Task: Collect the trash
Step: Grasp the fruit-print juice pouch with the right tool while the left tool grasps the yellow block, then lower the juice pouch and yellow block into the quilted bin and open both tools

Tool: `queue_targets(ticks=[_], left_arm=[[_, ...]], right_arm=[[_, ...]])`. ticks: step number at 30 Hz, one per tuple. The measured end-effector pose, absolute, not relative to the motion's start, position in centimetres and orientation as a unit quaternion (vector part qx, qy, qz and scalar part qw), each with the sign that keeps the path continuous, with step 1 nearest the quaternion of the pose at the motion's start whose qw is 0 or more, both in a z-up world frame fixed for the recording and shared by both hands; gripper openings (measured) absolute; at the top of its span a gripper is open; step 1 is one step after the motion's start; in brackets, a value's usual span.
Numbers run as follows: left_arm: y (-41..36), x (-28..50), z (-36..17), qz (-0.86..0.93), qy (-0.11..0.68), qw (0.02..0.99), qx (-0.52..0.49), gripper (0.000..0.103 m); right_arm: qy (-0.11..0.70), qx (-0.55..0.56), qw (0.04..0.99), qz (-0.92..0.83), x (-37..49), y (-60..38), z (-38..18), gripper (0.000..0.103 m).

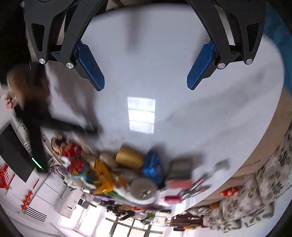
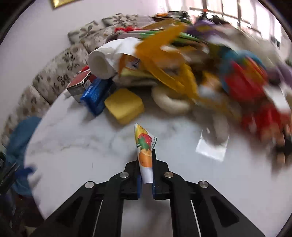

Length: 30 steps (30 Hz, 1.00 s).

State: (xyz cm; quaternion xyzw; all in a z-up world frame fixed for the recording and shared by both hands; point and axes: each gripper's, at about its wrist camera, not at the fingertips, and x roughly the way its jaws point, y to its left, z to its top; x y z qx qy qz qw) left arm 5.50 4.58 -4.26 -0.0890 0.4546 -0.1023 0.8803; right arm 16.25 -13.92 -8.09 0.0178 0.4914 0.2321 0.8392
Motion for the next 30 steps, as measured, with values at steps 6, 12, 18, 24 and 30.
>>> queue_targets(ticks=[6,12,18,24,30], left_arm=[[-1.8,13.4,-4.4,-0.122,0.44,0.888,-0.052,0.089],[-3.9,19.8,-6.2,-0.061,0.461,0.885,-0.023,0.089],[-3.8,21.6,-7.7,-0.054,0.455,0.889,0.029,0.091],[-4.1,16.5,-7.7,-0.109,0.437,0.892,0.026,0.067],[-3.5,6.1,-5.7,-0.159,0.399,0.903,0.005,0.067]], right_arm=[[0.465,0.047,0.856,0.221,9.1,-21.7,-6.4,0.009],[0.465,0.072,0.858,0.207,5.9,-27.0,-6.6,0.013],[0.452,0.097,0.86,0.218,4.9,-28.3,-6.0,0.016],[0.445,0.104,0.86,0.227,4.2,-26.9,-5.6,0.016],[0.433,0.09,0.862,0.247,1.8,-24.2,-4.0,0.016]])
